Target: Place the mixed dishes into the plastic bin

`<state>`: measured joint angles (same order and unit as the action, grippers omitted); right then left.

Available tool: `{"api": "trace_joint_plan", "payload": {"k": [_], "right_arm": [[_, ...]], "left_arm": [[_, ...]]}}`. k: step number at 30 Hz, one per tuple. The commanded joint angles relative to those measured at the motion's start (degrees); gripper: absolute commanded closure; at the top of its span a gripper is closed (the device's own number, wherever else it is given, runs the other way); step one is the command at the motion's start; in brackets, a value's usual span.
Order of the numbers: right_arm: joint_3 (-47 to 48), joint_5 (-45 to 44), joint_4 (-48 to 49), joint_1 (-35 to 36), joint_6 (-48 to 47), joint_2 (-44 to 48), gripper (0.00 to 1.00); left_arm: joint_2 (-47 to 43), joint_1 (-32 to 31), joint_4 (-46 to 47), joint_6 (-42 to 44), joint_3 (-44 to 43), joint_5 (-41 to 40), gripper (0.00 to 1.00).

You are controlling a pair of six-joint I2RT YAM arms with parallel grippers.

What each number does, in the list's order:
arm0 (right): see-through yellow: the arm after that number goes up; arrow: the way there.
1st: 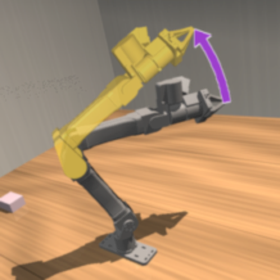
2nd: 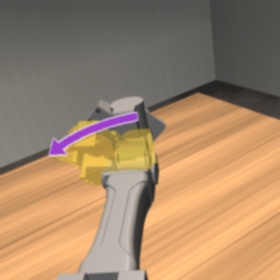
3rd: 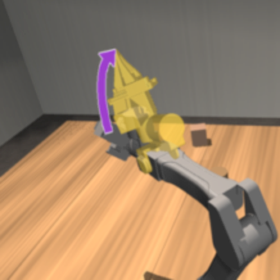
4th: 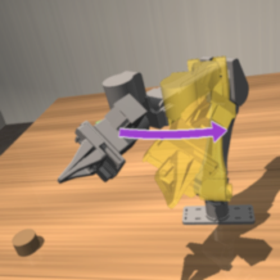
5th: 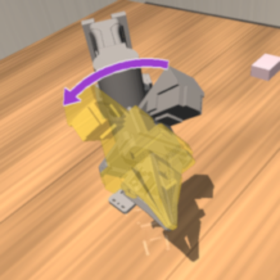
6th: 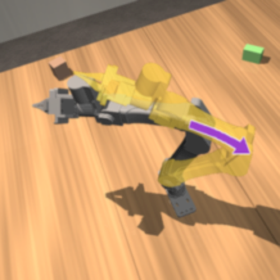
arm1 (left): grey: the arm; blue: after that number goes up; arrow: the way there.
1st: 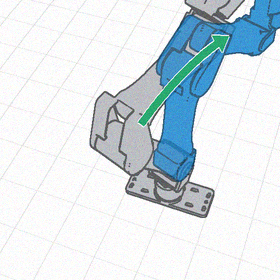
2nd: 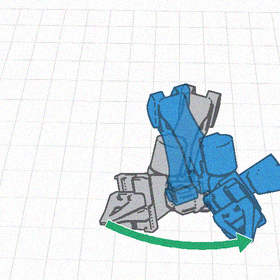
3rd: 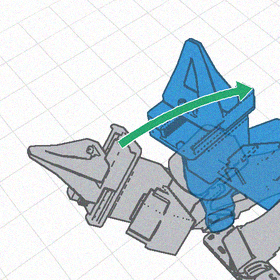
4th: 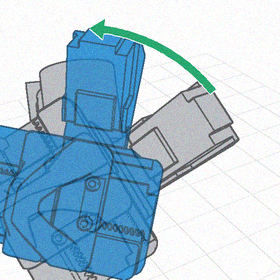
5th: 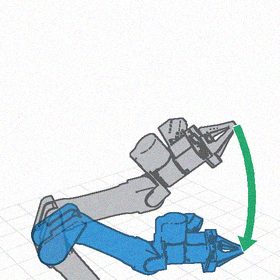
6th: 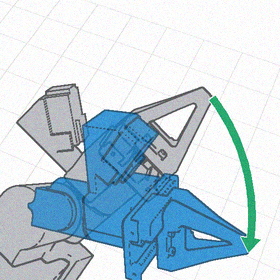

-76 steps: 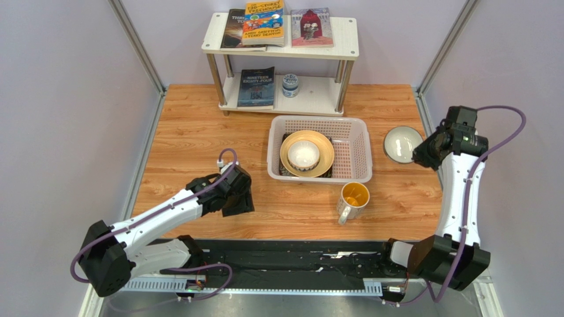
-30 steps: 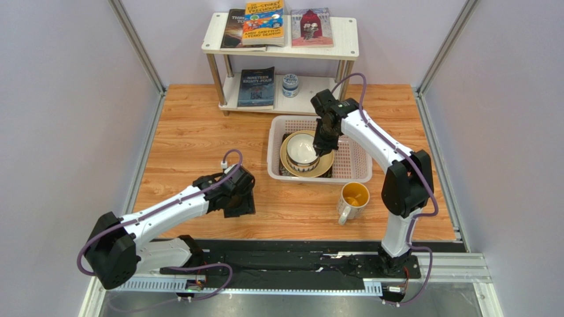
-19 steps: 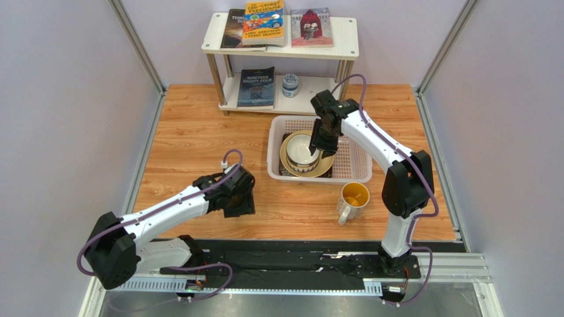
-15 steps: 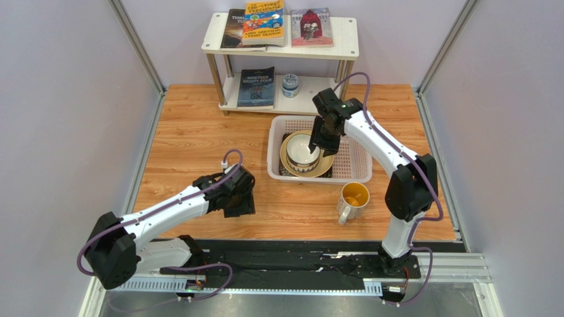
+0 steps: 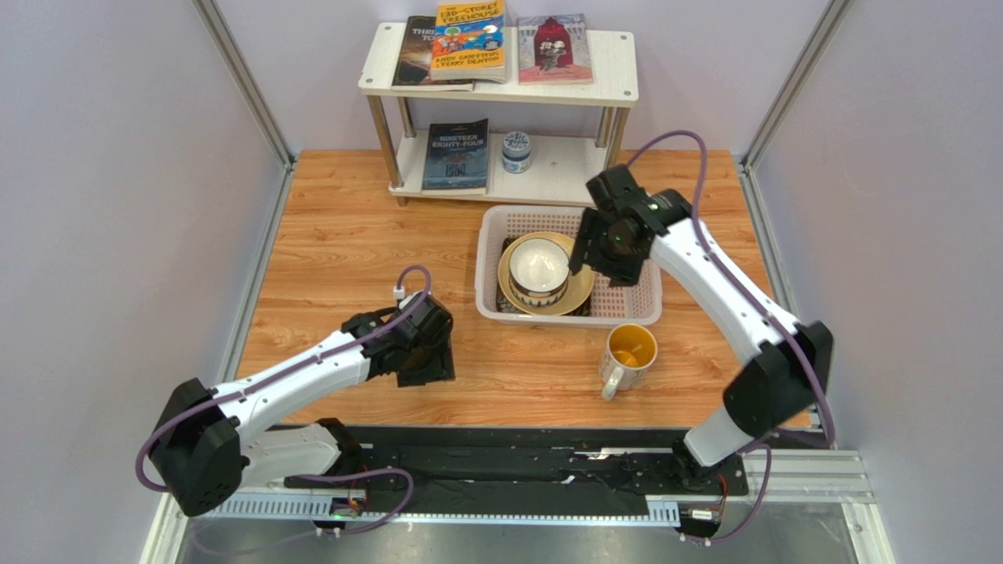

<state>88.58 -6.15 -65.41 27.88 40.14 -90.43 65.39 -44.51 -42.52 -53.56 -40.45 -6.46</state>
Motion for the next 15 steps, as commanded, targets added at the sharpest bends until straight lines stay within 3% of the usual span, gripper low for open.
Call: {"api": "trace_joint_plan", "payload": {"k": [1,8,15], "right_arm": [[-7.70,-5.00,-1.65,-2.65,2.04,15.35,0.27],[-20.45,-9.41,-5.26,-4.06,4.60,31.27,0.27],[-27.66,-9.05,-4.30,-5.11,4.60,31.37,0.25]], "left_arm": [[-0.88,0.21,2.09,2.05,-0.86,1.27,0.35],[0.88,0.21,2.71,2.67,-1.30,2.33,0.35],[0.54,0.21,2.62,2.94,-1.21,2.42,0.36]]}}
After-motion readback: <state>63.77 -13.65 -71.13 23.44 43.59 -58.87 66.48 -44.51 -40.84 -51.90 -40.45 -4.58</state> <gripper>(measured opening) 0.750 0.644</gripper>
